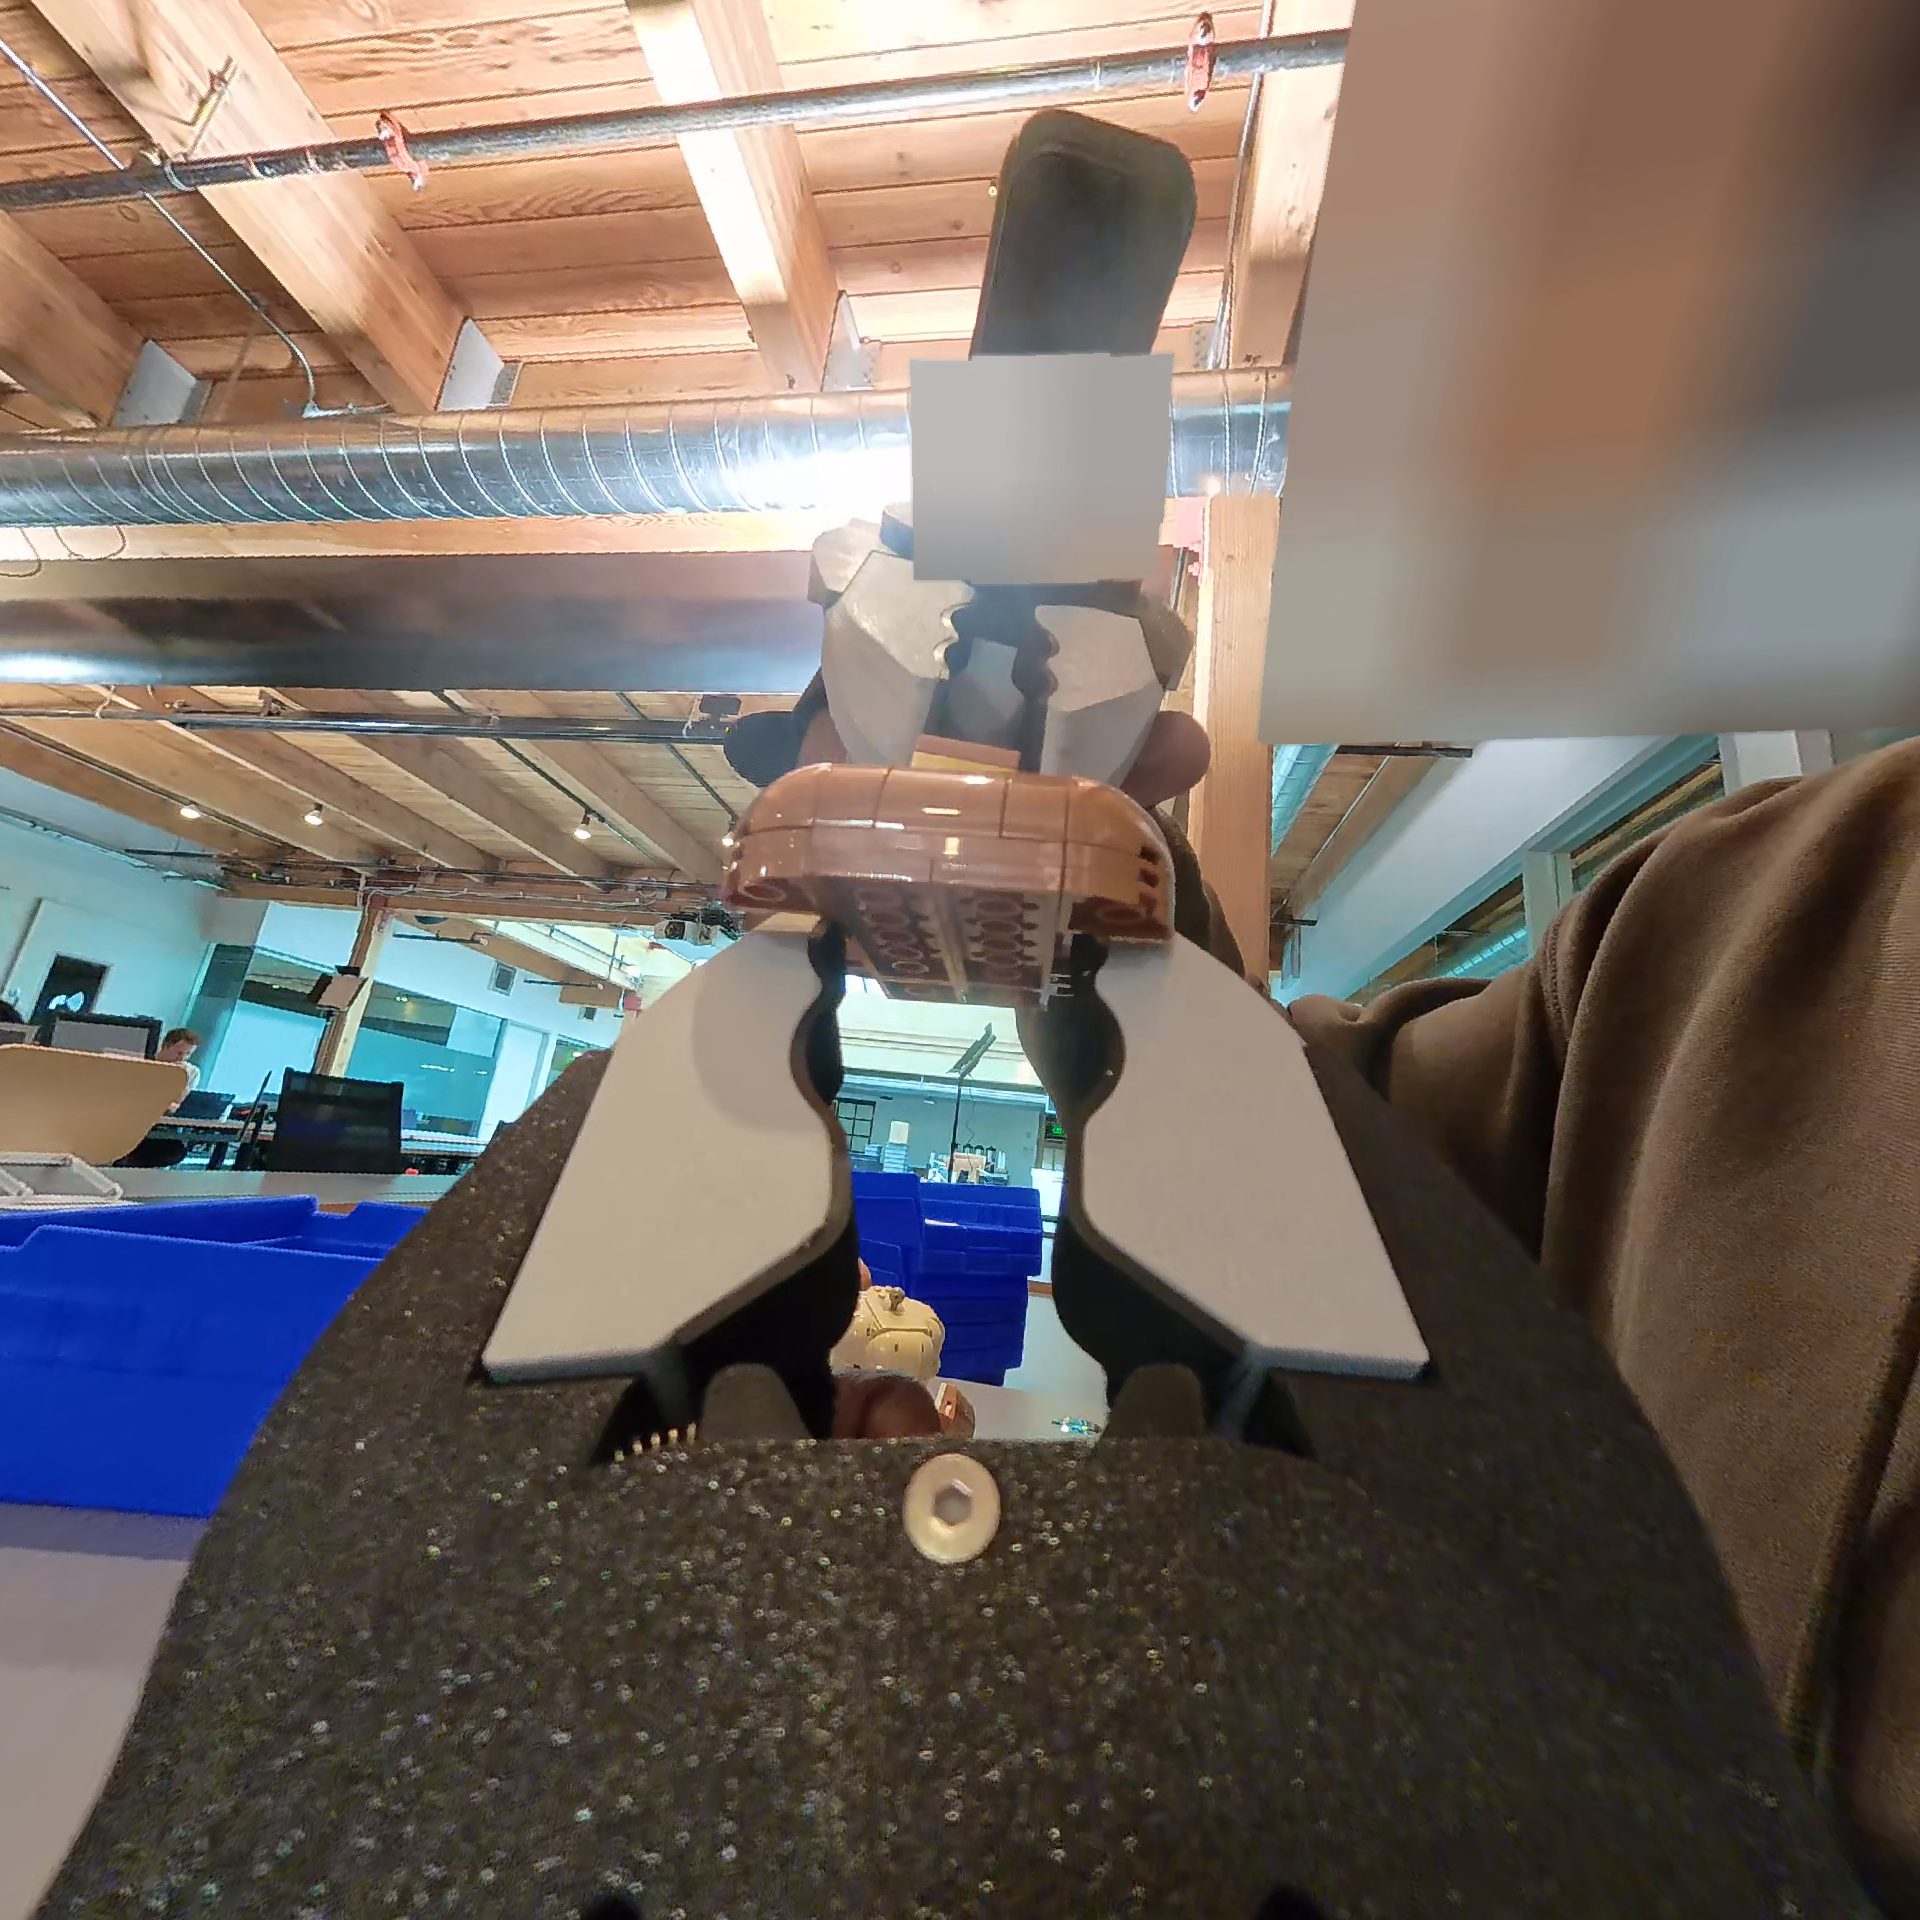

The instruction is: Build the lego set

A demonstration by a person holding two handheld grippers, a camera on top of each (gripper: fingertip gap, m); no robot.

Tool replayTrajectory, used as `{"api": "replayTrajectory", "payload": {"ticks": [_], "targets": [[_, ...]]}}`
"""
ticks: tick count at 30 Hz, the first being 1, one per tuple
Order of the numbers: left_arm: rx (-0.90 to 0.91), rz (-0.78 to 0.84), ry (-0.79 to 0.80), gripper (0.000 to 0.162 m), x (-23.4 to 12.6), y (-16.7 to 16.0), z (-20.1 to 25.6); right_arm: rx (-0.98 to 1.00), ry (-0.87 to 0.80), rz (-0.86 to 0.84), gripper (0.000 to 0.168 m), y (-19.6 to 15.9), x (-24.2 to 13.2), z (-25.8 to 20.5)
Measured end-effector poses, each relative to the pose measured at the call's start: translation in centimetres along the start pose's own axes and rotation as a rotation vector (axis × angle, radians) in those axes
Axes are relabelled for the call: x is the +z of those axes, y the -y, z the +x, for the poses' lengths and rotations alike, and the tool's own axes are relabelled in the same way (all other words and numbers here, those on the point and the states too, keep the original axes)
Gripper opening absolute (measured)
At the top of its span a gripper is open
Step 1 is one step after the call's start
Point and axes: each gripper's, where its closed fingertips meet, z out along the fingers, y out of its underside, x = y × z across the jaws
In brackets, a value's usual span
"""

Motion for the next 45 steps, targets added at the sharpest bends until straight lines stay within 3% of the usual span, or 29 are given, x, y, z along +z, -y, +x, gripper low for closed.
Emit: {"api": "replayTrajectory", "payload": {"ticks": [28, 40, 45], "targets": [[0.016, -0.004, -0.016, 0.042, 0.1, -0.1, 0.4, 0.053, 0.066, 0.007, 0.017, 0.1, -0.1, -0.5], [0.011, 0.026, -0.028, 0.042, 0.0, 0.4, 0.5, 0.046, 0.034, 0.008, 0.027, 0.0, -0.4, -0.3], [-0.011, 0.053, -0.03, 0.042, -0.1, 0.9, 0.4, 0.044, -0.006, 0.101, 0.03, 0.3, -1.8, 0.1]]}}
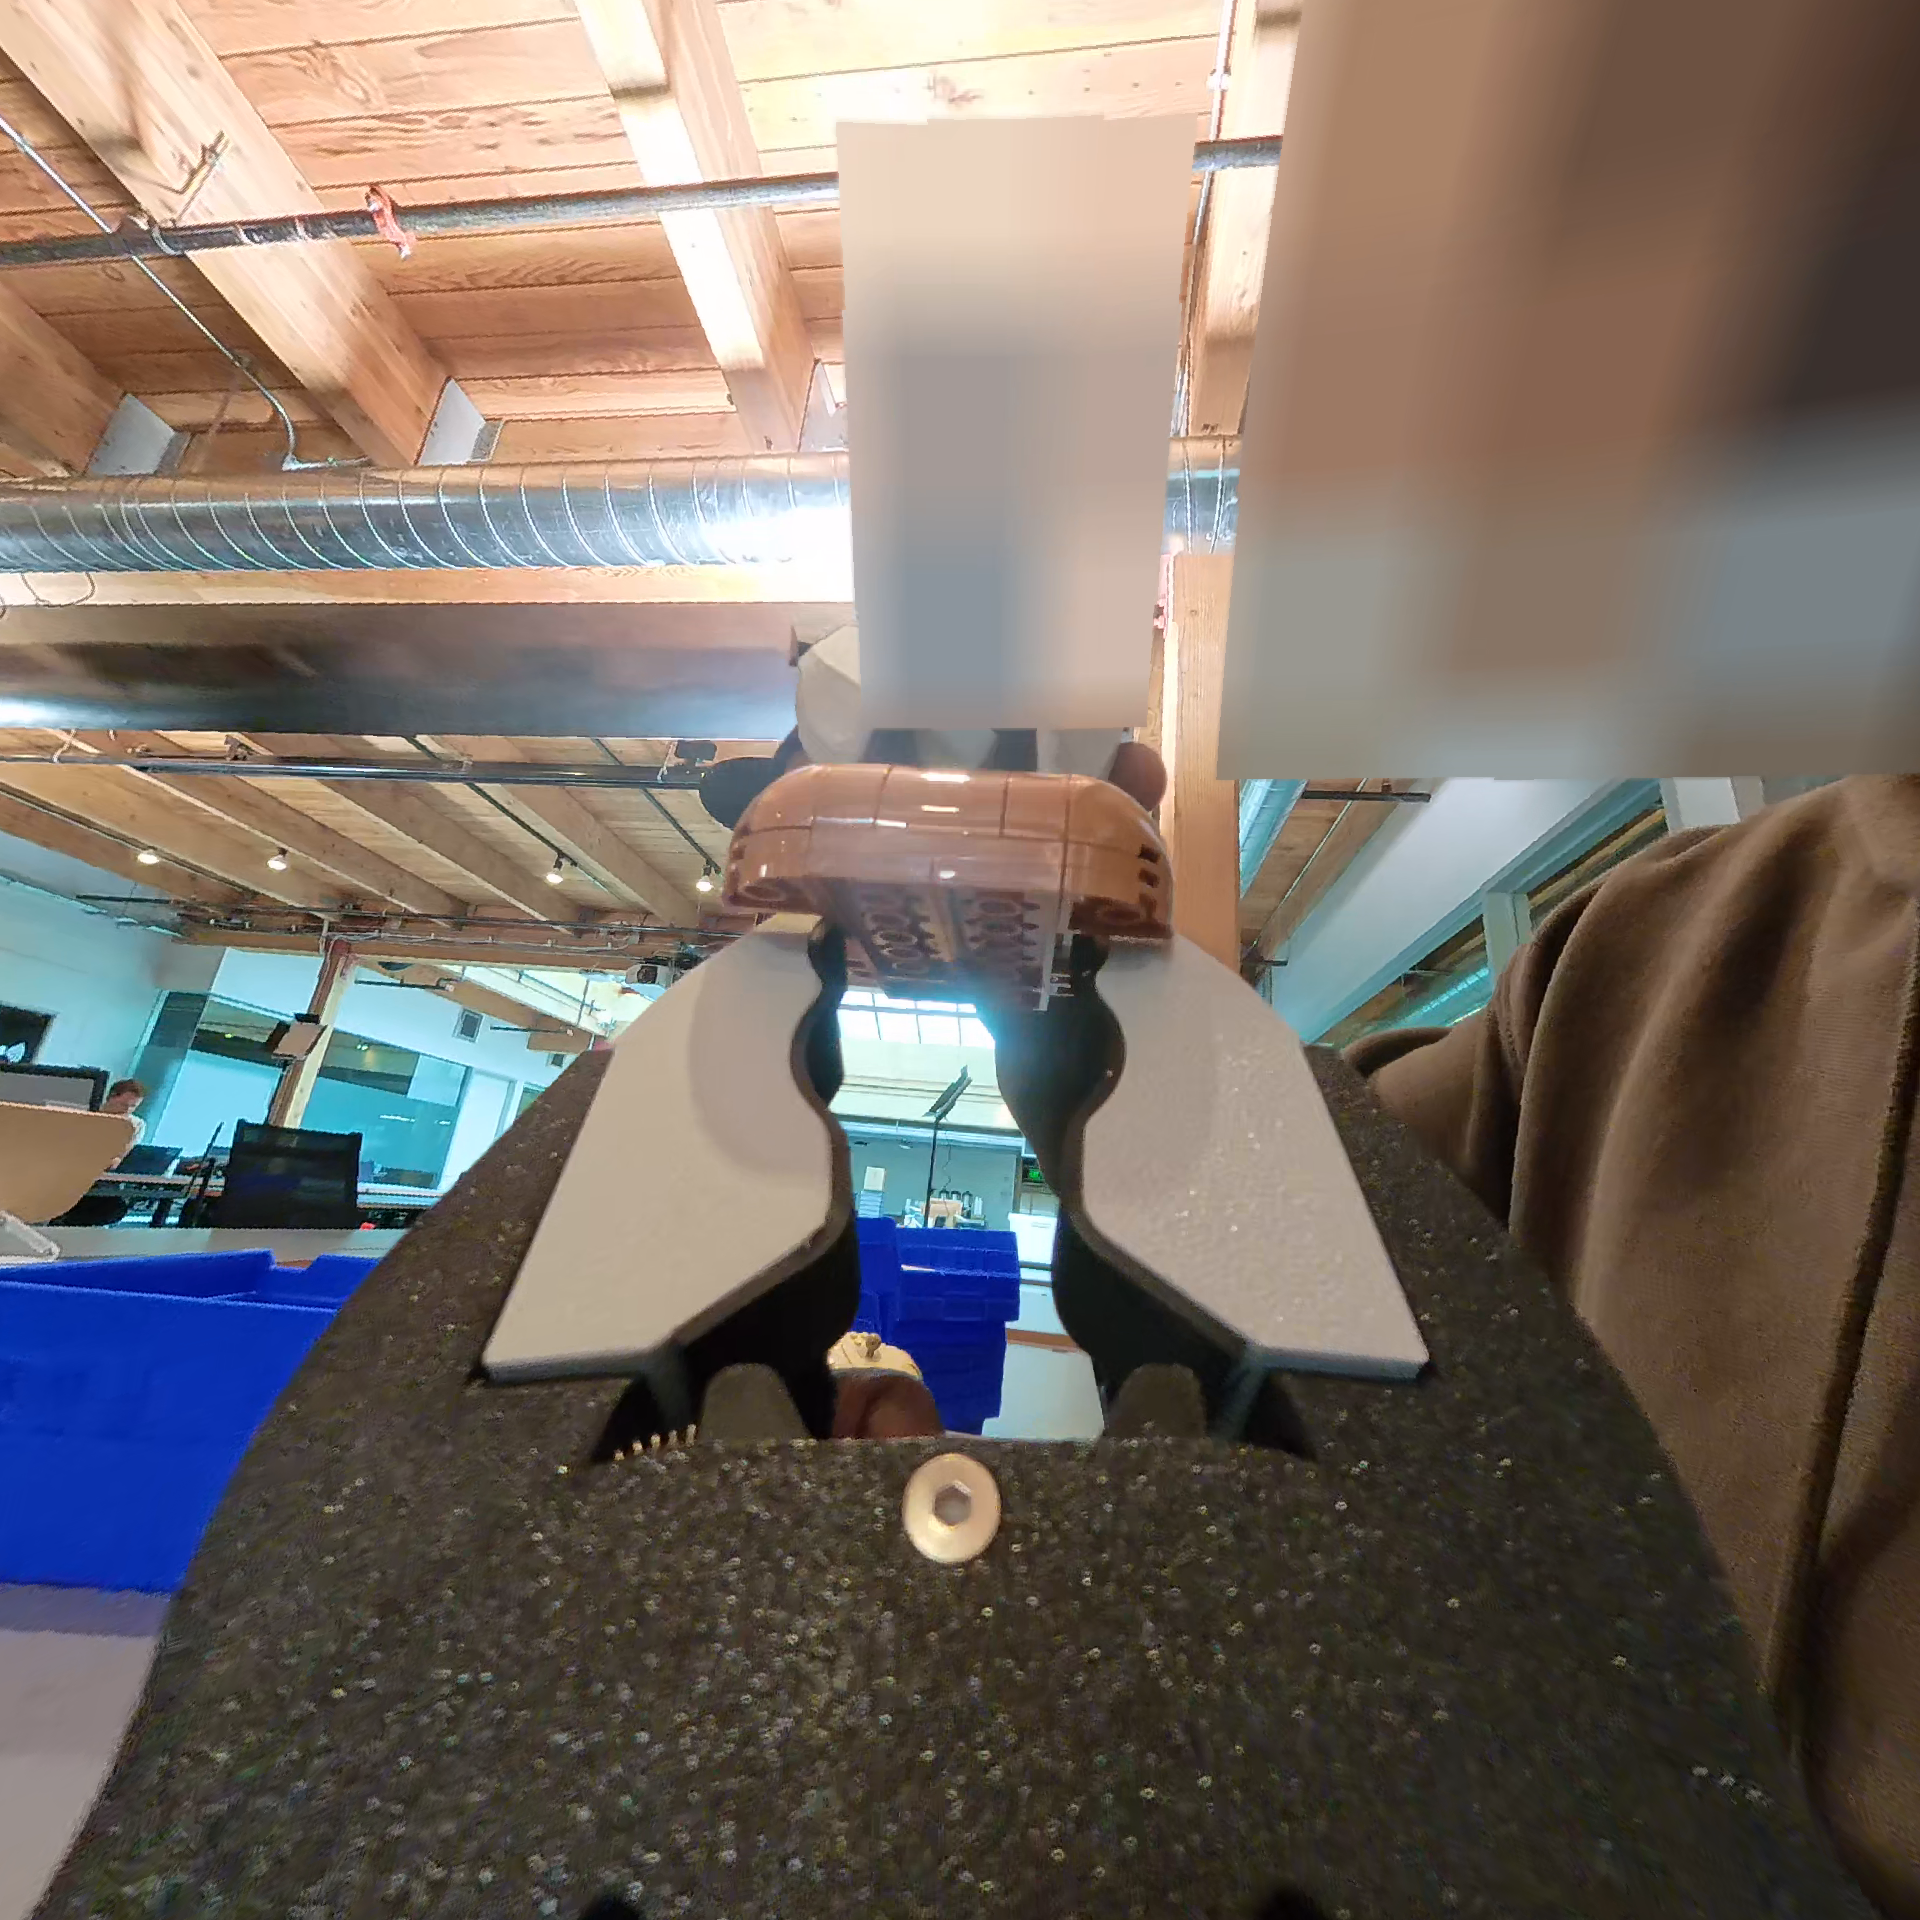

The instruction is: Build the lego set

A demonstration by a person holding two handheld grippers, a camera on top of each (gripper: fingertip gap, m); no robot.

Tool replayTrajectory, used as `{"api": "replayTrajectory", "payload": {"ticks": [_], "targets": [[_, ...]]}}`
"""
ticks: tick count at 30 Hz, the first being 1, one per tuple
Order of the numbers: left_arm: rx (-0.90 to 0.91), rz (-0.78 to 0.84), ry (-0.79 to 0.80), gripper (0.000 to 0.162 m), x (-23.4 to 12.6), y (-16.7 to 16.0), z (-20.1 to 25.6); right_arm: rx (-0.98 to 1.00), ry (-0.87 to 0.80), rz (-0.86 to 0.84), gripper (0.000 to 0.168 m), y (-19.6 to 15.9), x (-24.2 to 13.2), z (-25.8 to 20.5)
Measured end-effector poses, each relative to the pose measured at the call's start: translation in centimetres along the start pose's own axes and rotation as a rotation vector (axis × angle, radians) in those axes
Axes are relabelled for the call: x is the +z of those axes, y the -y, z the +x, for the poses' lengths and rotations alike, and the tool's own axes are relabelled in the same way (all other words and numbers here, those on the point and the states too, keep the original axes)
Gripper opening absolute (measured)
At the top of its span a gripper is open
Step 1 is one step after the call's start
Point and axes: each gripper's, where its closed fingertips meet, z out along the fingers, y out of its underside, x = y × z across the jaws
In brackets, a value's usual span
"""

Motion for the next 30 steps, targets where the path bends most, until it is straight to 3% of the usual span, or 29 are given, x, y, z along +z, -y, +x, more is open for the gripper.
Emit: {"api": "replayTrajectory", "payload": {"ticks": [5, 9, 13, 30], "targets": [[-0.014, 0.01, -0.007, 0.042, -0.1, 0.2, 0.0, -0.077, -0.09, 0.058, 0.034, -0.5, -1.1, 0.9], [-0.032, 0.013, -0.01, 0.042, -0.1, 0.2, 0.0, -0.339, -0.221, 0.164, 0.036, 0.0, -1.8, 0.5], [-0.029, -0.007, -0.006, 0.042, -0.1, 0.0, -0.1, -0.494, -0.196, 0.126, 0.032, -0.1, -0.5, -1.4], [0.0, -0.051, -0.012, 0.042, -0.1, -0.5, 0.3, -0.247, 0.035, 0.069, 0.019, -0.1, 1.7, -2.2]]}}
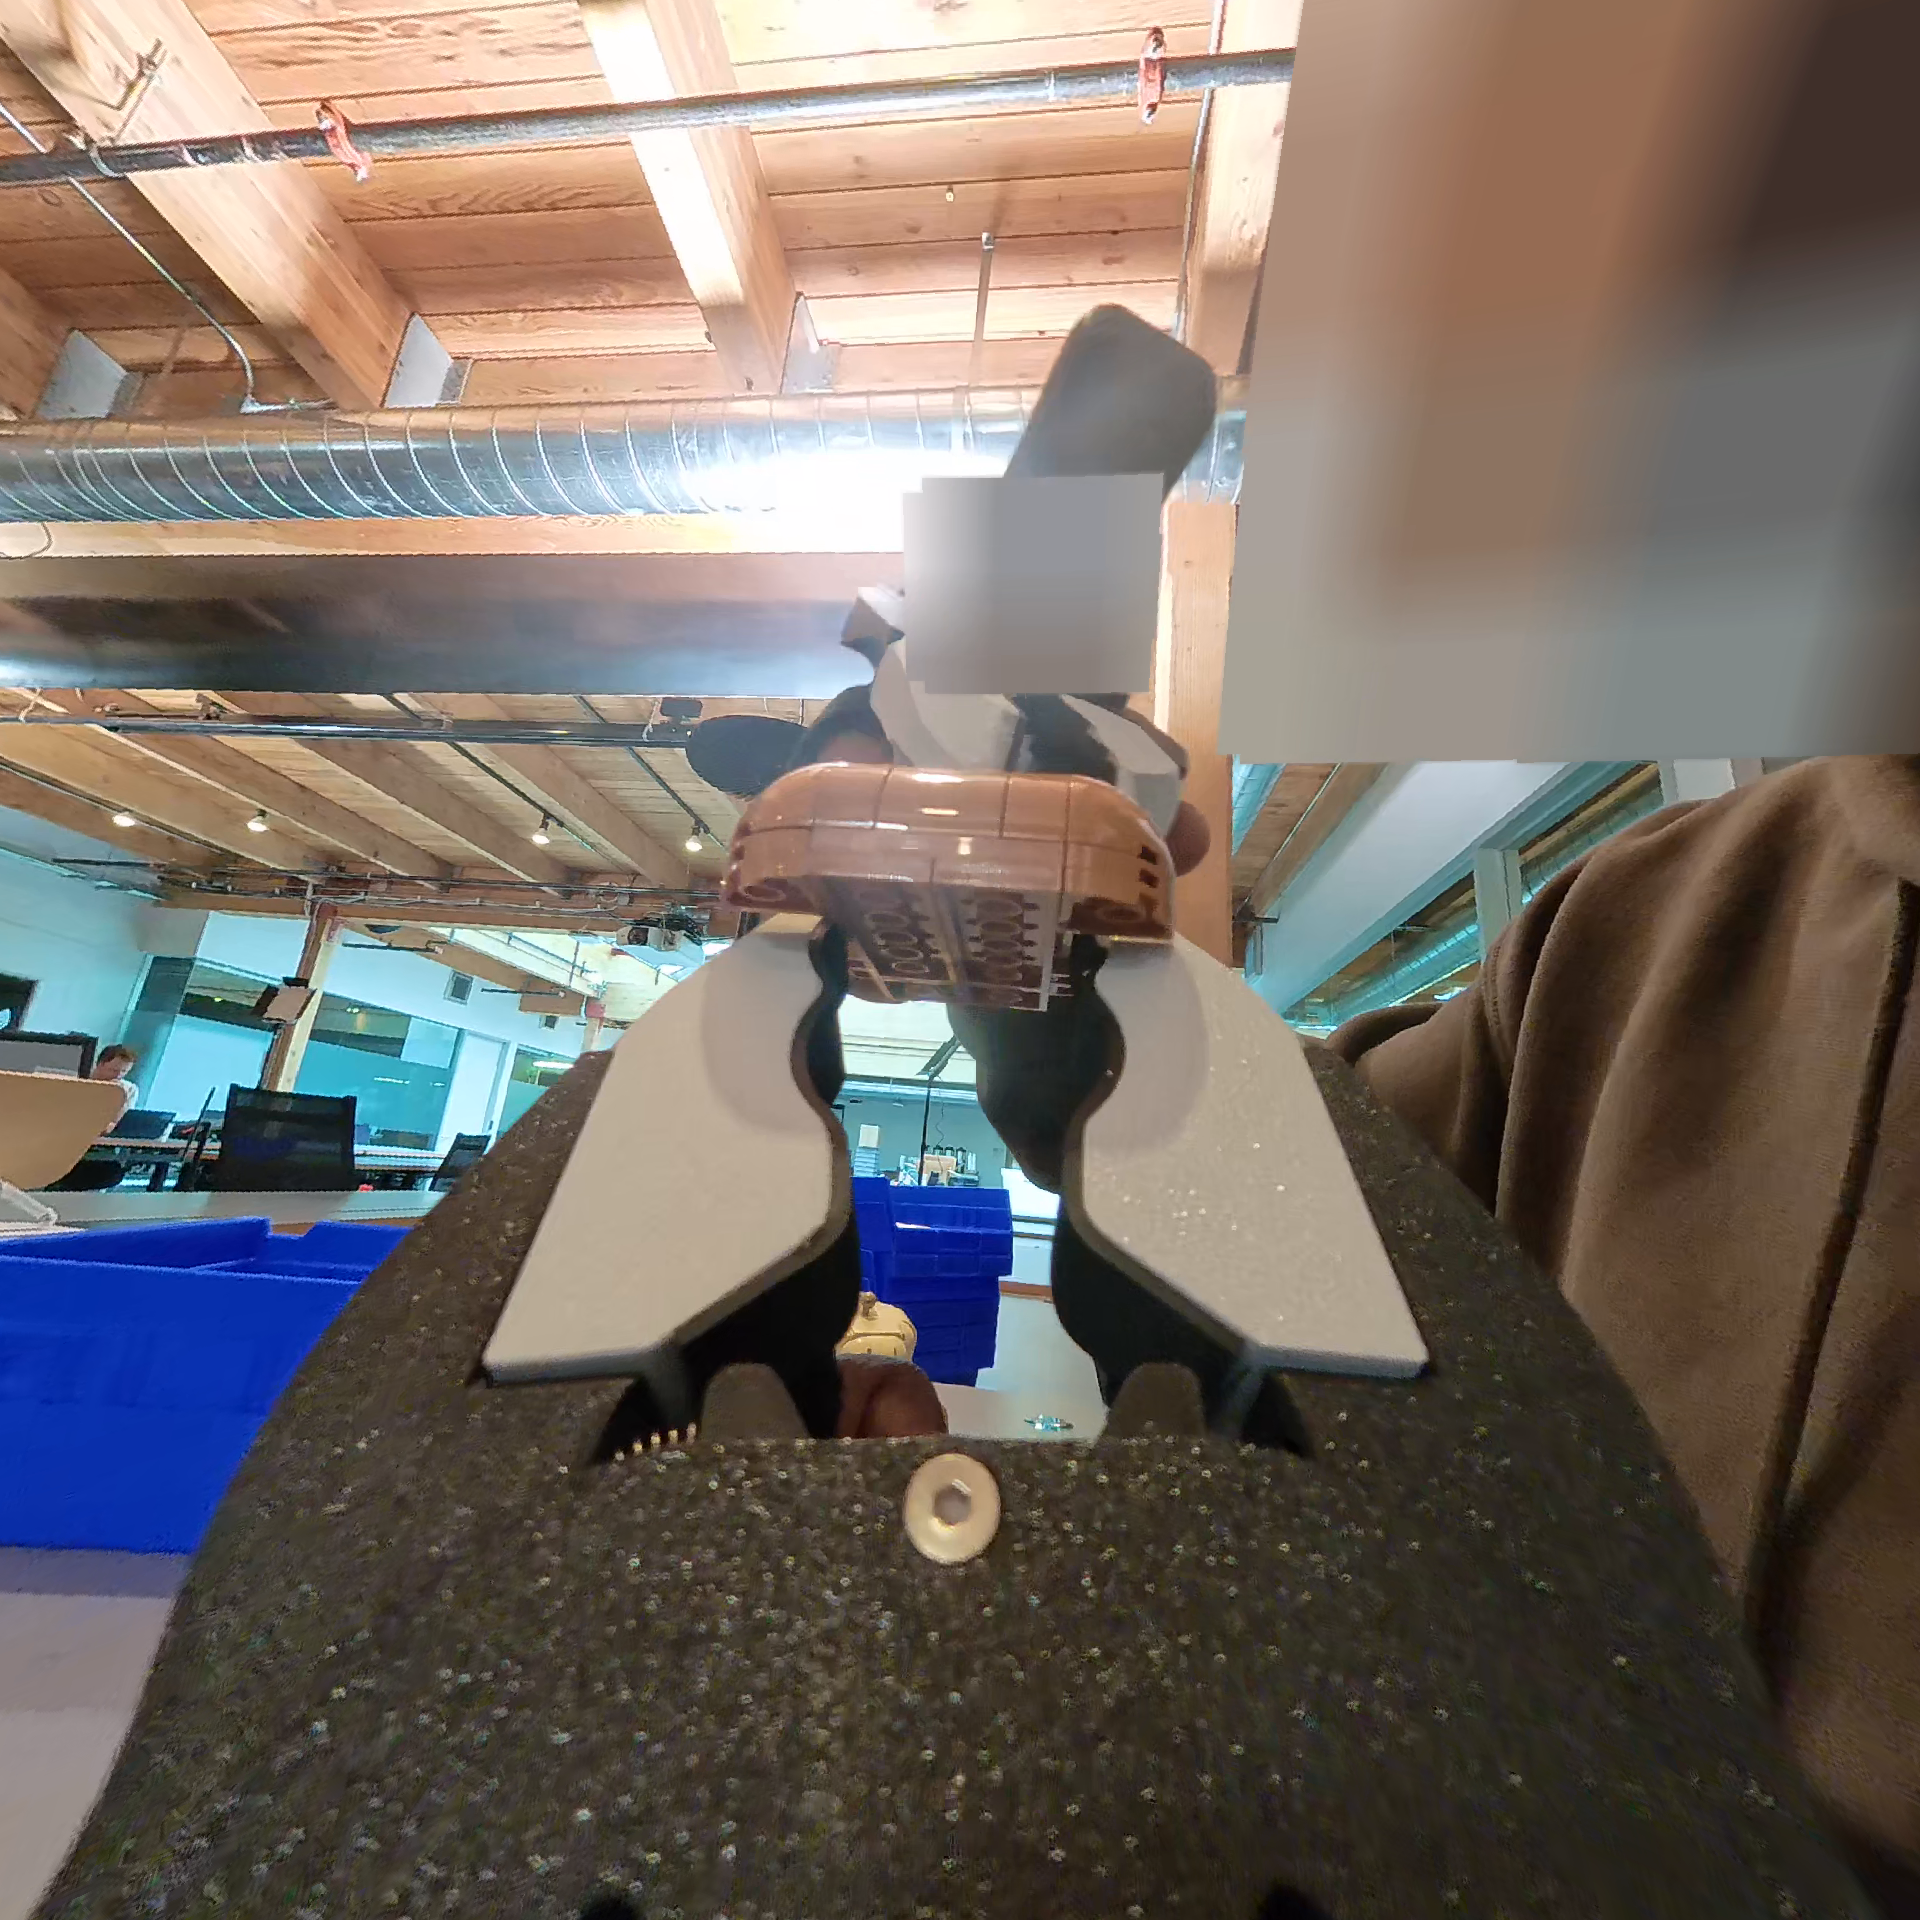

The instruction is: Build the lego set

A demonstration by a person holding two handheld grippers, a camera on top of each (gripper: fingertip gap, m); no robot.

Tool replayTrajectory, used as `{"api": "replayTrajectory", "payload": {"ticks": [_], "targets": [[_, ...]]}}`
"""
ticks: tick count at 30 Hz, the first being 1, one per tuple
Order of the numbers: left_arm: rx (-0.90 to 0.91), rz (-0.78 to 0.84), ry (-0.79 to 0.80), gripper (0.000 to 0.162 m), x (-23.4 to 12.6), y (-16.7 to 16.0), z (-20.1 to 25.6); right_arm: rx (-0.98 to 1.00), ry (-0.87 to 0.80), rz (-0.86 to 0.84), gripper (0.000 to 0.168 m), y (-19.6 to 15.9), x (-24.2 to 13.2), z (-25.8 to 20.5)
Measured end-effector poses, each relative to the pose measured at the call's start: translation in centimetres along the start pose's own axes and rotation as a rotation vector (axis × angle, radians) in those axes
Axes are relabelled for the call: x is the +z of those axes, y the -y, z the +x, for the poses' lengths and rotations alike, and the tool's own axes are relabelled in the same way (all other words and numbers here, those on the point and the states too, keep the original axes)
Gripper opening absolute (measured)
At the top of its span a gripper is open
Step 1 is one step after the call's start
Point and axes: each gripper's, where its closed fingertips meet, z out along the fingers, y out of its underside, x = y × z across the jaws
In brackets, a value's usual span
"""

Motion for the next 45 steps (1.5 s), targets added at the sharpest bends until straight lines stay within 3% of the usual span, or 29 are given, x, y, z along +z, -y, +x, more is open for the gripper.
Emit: {"api": "replayTrajectory", "payload": {"ticks": [5, 10, 17, 23, 27, 35, 45], "targets": [[0.006, -0.011, -0.012, 0.042, 0.0, -0.2, 0.3, 0.07, 0.028, 0.053, 0.014, 0.0, 0.0, 0.2], [0.014, 0.009, -0.016, 0.042, -0.1, 0.2, 0.4, 0.139, 0.016, 0.151, 0.036, 0.1, -0.5, 0.6], [0.092, -0.187, -0.116, 0.042, -0.9, -0.5, 1.3, 0.558, 0.086, 0.374, 0.048, -1.8, -1.4, 1.3], [-0.26, -0.249, -0.335, 0.042, -2.4, -0.7, 2.9, 0.874, 0.328, 0.474, 0.052, -2.8, 0.0, -0.4], [-0.338, -0.334, -0.412, 0.042, -3.2, -1.3, 2.9, 1.011, 0.379, 0.523, 0.052, -4.0, 1.4, -1.2], [-0.36, -0.417, -0.405, 0.042, -3.4, -3.5, 2.3, 1.164, 0.417, 0.682, 0.051, -5.2, 2.1, -1.9], [-0.366, -0.469, -0.426, 0.042, -3.3, -5.0, 2.8, 1.253, 0.437, 0.727, 0.041, -5.4, 2.7, -2.1]]}}
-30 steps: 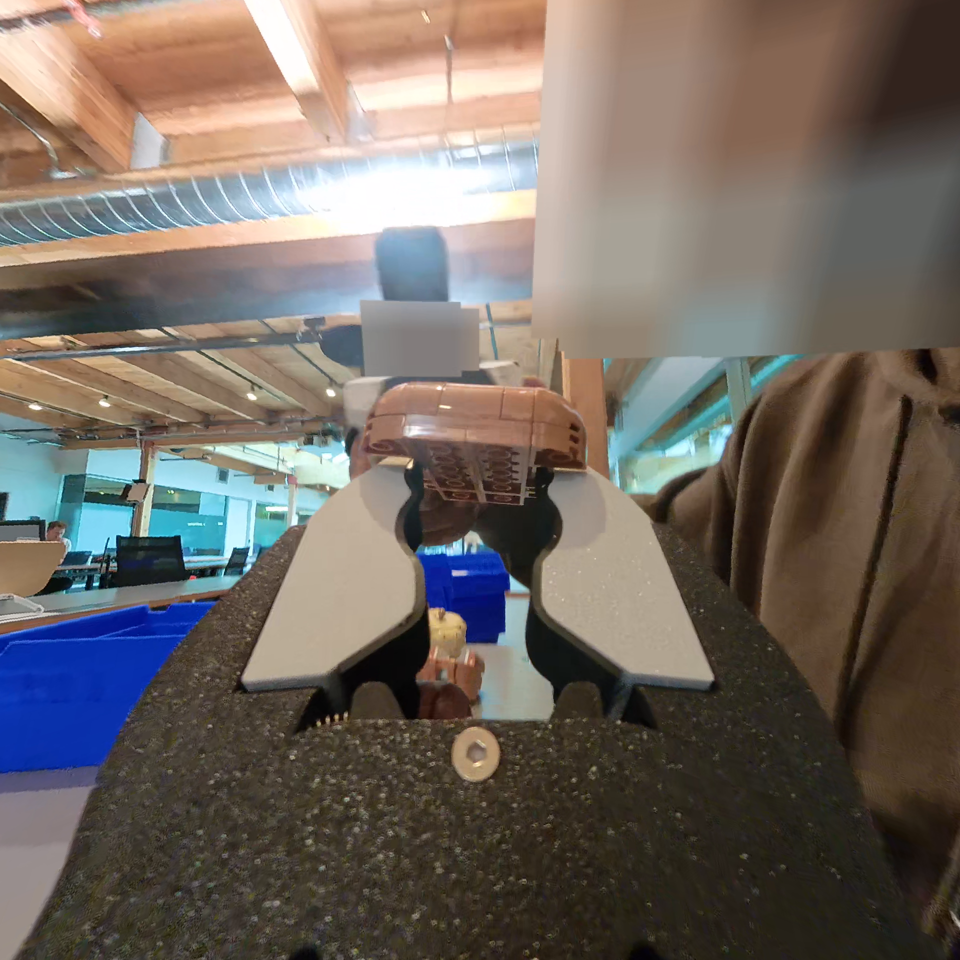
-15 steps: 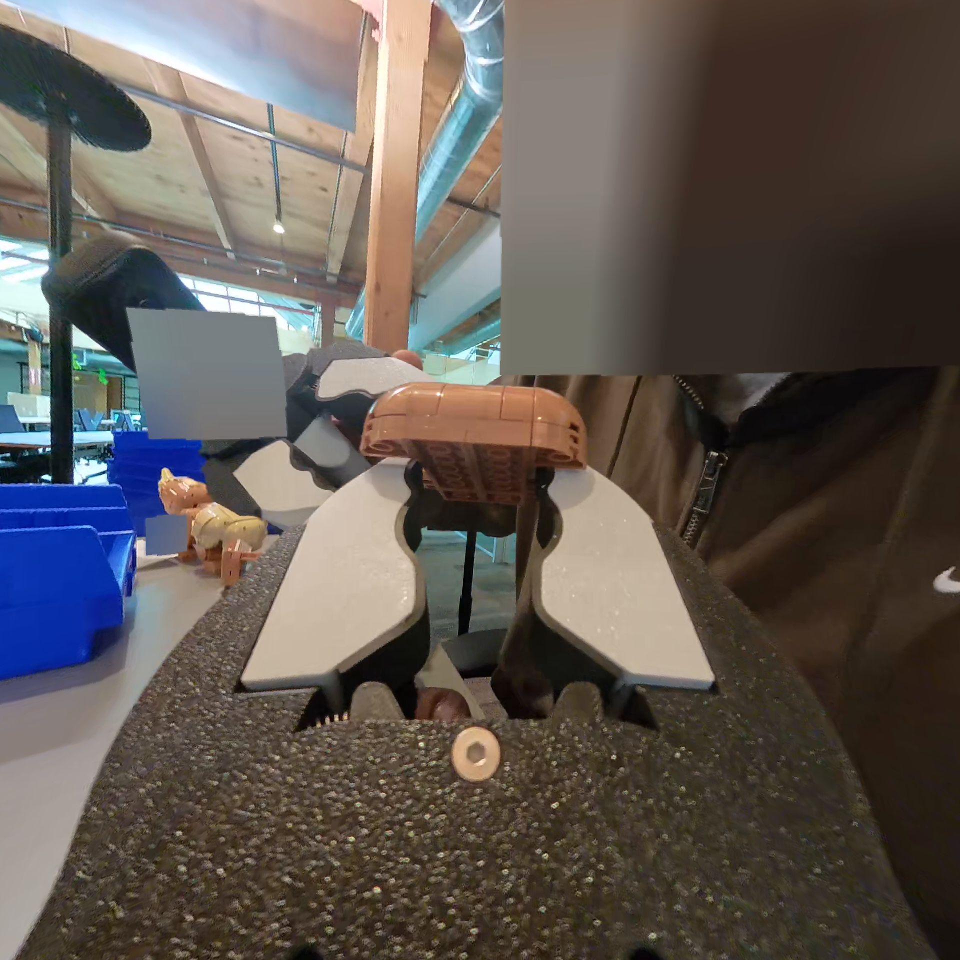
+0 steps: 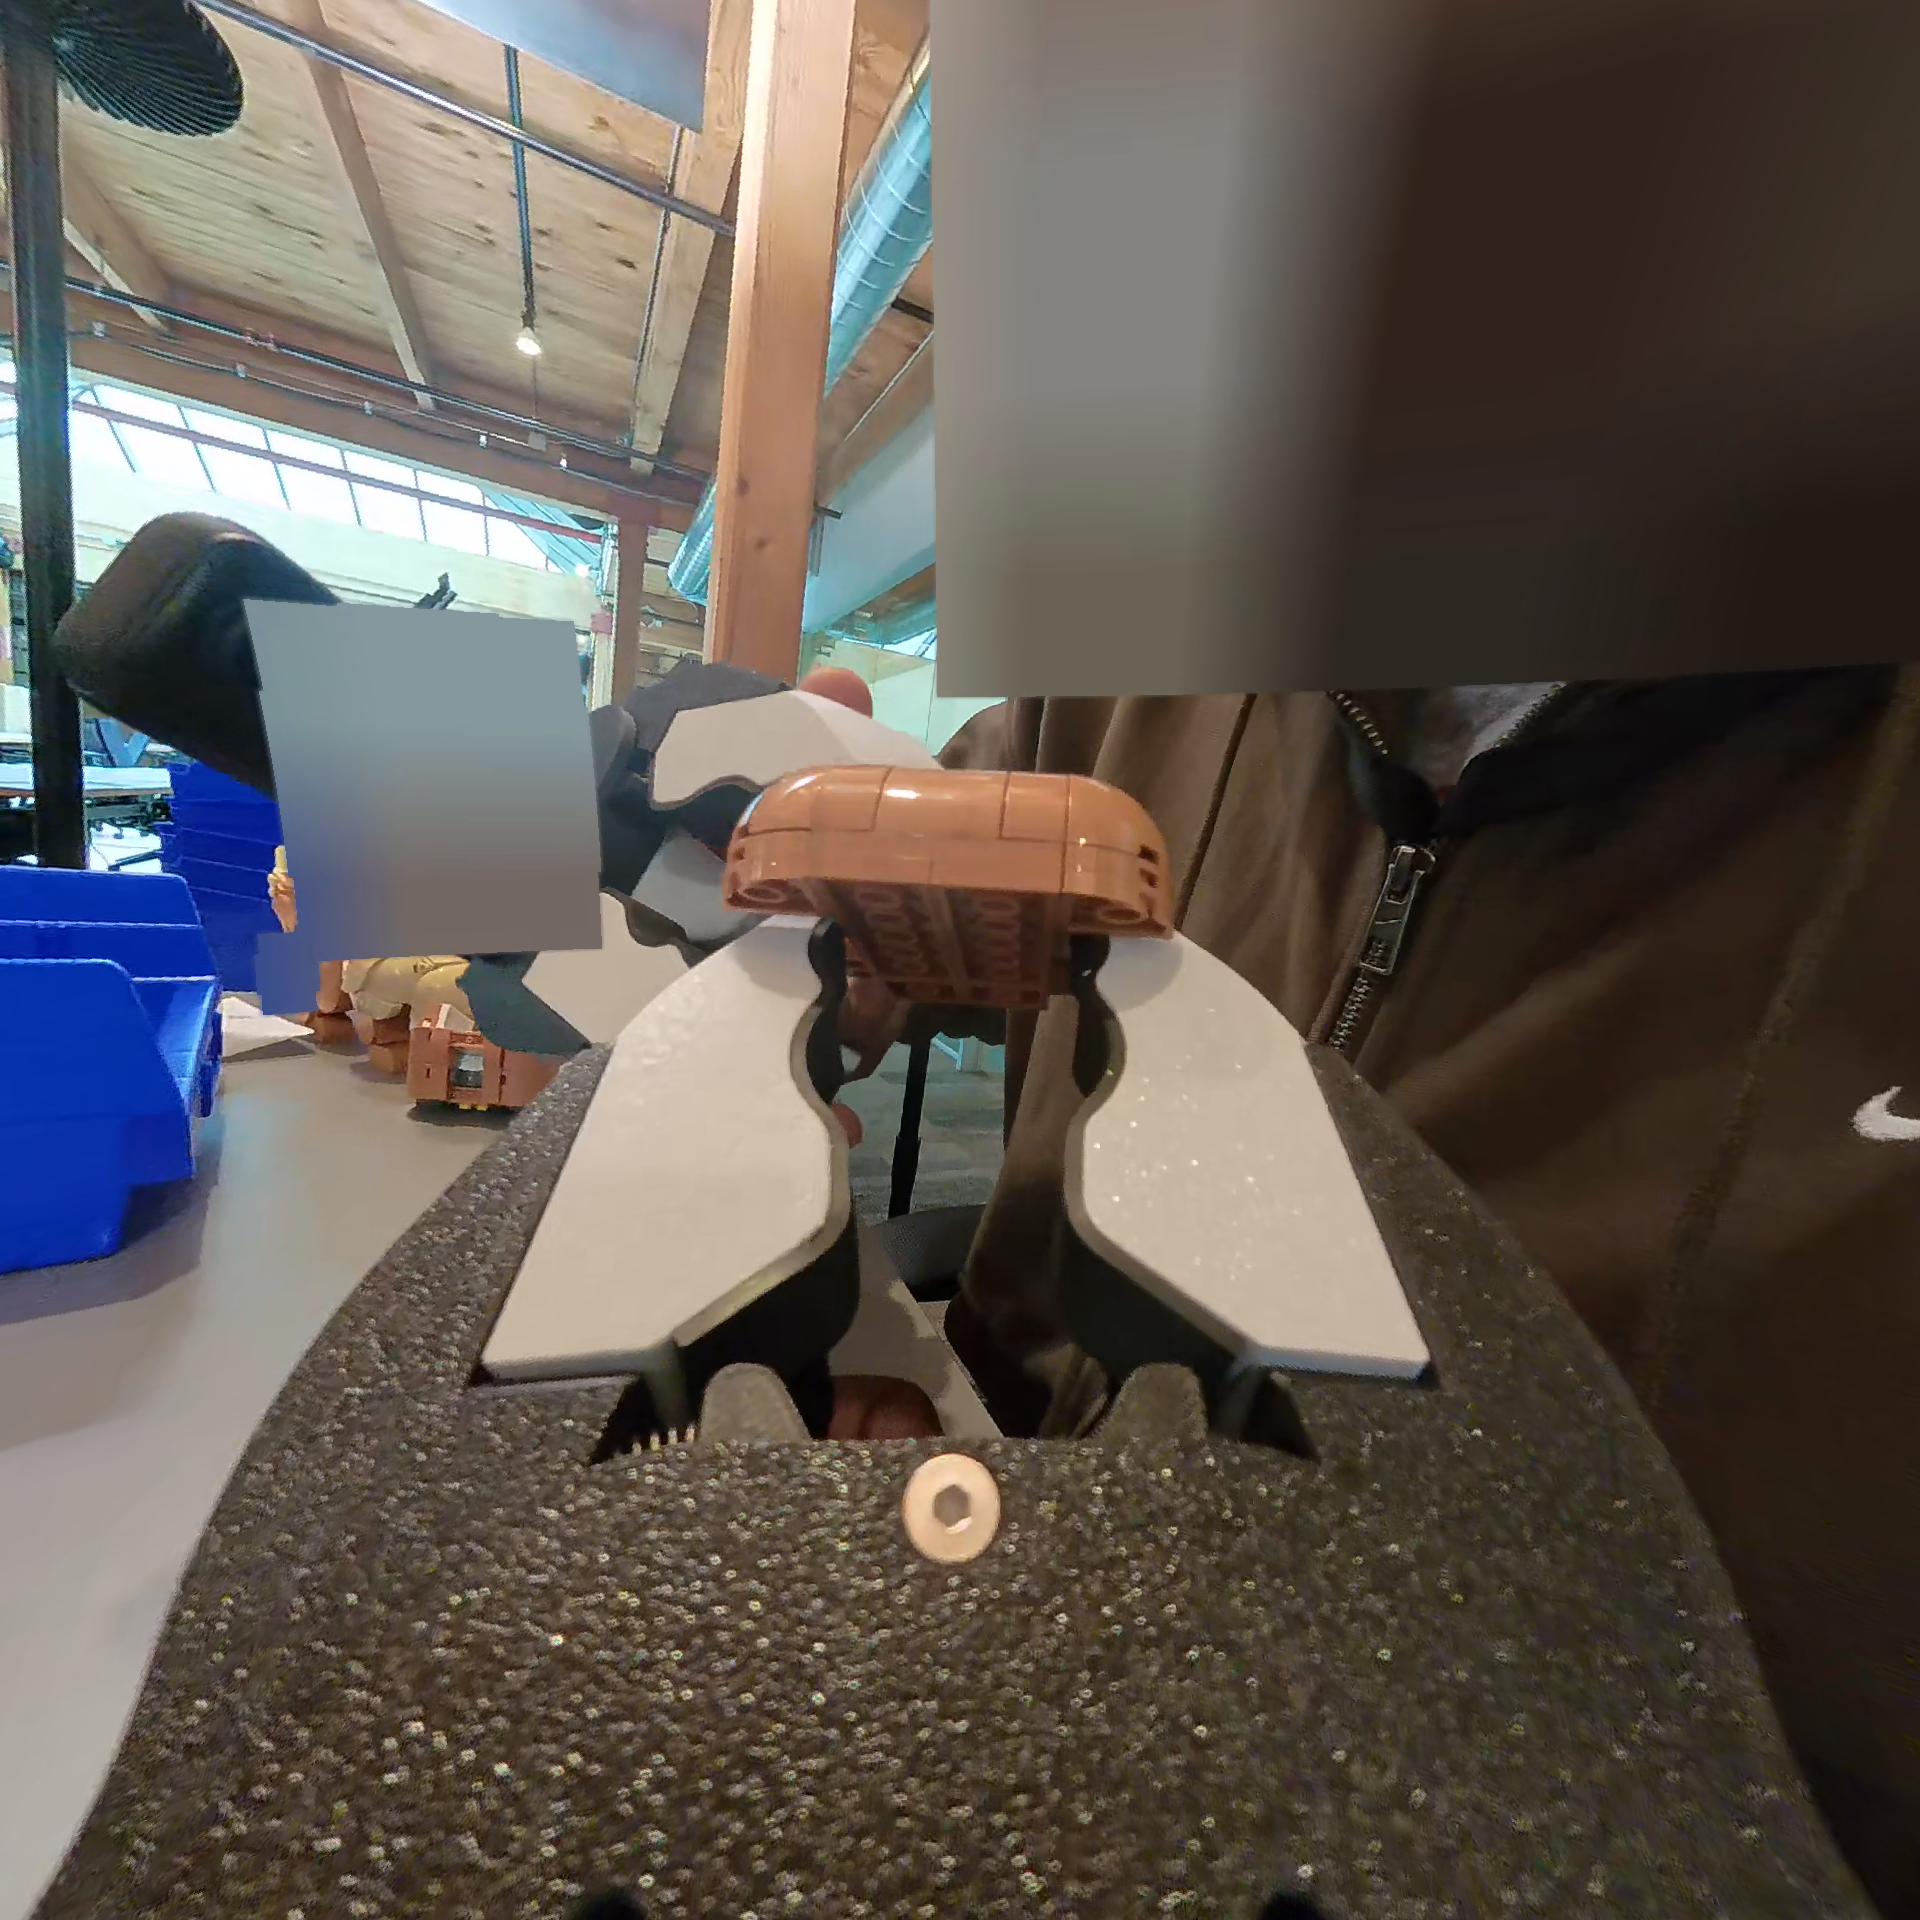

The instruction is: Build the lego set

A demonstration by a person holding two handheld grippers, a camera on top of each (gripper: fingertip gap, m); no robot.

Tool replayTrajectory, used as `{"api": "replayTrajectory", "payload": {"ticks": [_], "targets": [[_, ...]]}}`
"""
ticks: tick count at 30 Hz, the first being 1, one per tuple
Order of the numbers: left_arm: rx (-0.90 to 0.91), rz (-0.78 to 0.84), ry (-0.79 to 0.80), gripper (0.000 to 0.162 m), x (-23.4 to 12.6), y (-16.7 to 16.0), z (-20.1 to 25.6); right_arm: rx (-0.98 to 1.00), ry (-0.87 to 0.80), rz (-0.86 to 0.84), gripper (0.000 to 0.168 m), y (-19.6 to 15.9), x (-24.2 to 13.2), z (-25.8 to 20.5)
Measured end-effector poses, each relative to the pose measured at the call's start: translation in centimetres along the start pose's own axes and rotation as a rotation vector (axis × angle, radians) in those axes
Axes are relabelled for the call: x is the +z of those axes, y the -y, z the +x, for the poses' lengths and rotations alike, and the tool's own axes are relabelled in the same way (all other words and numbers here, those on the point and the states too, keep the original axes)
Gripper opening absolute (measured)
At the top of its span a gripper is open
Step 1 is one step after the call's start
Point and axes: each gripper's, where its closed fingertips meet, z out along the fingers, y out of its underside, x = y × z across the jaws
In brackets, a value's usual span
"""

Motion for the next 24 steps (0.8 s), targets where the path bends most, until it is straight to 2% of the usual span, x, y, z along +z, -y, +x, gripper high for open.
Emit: {"api": "replayTrajectory", "payload": {"ticks": [10, 24], "targets": [[-0.014, 0.015, 0.016, 0.042, -0.14, -0.03, -0.48, 0.032, 0.043, 0.063, 0.031, 0.0, -0.21, 0.07], [-0.035, 0.043, -0.032, 0.042, -0.11, 0.25, 0.15, 0.038, 0.077, 0.092, 0.028, -0.22, 0.26, -0.41]]}}
